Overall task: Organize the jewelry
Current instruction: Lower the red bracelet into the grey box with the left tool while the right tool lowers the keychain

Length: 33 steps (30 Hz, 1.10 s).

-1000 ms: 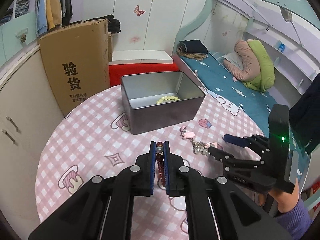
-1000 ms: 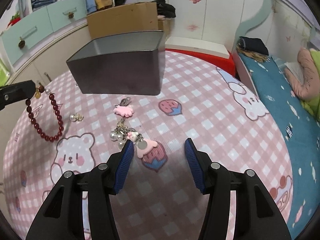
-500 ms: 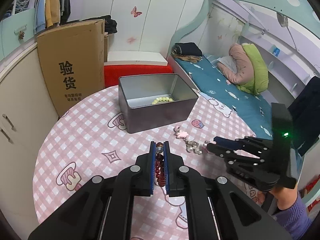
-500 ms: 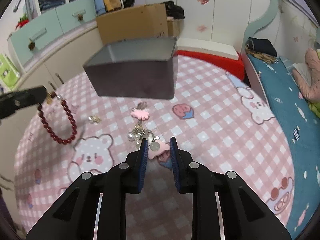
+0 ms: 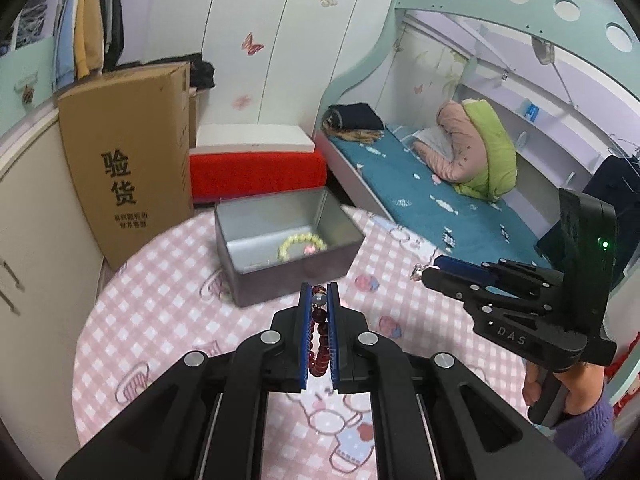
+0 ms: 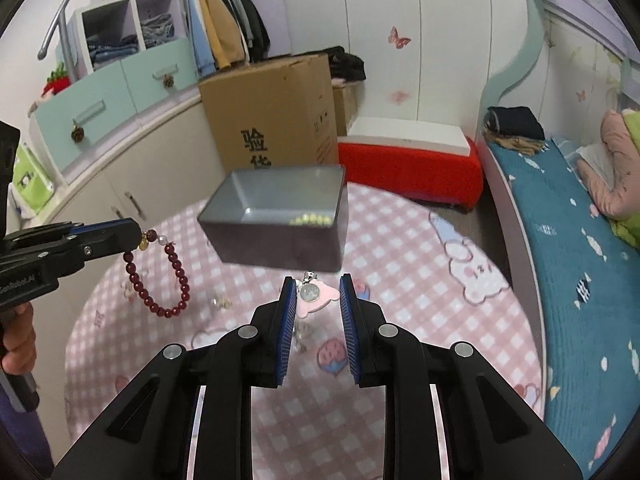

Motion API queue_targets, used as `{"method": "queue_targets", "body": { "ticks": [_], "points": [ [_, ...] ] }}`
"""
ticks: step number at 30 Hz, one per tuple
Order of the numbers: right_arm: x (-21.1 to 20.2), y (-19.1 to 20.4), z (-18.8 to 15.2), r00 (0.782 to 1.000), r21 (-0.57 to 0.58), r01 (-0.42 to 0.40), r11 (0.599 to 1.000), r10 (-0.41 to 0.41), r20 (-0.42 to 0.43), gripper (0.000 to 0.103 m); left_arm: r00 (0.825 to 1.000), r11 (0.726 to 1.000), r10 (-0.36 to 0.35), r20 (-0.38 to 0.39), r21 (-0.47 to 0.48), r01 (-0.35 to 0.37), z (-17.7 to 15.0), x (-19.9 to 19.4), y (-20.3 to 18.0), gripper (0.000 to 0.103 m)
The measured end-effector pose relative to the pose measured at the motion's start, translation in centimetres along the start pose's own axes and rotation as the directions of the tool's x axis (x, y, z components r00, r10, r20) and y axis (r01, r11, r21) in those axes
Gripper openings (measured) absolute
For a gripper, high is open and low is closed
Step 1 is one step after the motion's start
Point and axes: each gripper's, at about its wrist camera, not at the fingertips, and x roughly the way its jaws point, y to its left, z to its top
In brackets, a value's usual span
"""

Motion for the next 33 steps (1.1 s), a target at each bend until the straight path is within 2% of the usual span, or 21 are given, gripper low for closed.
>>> {"method": "queue_targets", "body": {
  "ticks": [9, 15, 25, 33],
  "points": [
    [2.1, 0.7, 4.9, 0.998, 0.014, -0.057, 0.998, 0.057, 0.03, 0.023, 0.996, 0.999, 0.023, 0.081, 0.027, -0.025, 5.7, 0.2, 0.2, 0.006],
    [5.6, 1.3, 7.0, 0.997, 0.02, -0.074, 0.997, 0.074, -0.004, 0.023, 0.996, 0.998, 0.064, 0.063, 0.022, -0.065, 8.0, 3.0, 1.1, 0.006],
    [11.2, 1.4, 6.5, 0.992, 0.037, -0.076, 0.996, 0.079, -0.098, 0.023, 0.99, 0.994, 0.108, -0.091, -0.003, -0.108, 6.4, 10.4, 3.7, 0.006],
    [13.1, 1.4, 5.8, 0.988, 0.044, -0.075, 0.996, 0.08, -0.131, 0.023, 0.984, 0.993, 0.113, -0.135, -0.011, -0.115, 5.1, 12.2, 4.3, 0.006]
  ]
}}
